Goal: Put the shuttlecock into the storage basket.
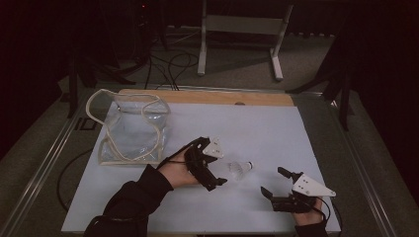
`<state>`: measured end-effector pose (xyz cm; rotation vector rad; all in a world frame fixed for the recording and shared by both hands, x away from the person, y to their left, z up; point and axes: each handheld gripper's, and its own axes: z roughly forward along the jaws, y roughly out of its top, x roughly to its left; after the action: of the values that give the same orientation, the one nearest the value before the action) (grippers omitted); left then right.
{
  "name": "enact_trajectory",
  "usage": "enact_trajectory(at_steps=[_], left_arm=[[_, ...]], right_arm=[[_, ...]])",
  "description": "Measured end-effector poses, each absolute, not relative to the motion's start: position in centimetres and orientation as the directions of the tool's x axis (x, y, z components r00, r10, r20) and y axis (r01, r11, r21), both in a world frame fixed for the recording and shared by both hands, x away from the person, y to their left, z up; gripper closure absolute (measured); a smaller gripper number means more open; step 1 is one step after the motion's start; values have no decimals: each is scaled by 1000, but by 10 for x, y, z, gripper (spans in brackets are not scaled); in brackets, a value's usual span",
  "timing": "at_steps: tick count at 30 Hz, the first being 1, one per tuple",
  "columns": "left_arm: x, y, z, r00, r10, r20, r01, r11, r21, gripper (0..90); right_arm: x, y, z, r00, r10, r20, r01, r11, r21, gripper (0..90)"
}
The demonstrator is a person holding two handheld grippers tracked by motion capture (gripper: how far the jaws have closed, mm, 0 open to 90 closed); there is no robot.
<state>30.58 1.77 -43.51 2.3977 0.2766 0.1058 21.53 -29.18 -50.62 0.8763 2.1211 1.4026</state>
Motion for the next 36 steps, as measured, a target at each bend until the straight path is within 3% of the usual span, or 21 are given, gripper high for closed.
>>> enact_trajectory(at_steps=[27,36], left_arm=[[337,-14,-486,966,259,-28,217,-743,633,15],[346,-19,-498,961,273,-48,242,-740,628,140]], right_arm=[[215,-292,-507,-697,716,-19,263,280,923,101],[215,-293,-507,-700,714,-17,265,281,922,101]])
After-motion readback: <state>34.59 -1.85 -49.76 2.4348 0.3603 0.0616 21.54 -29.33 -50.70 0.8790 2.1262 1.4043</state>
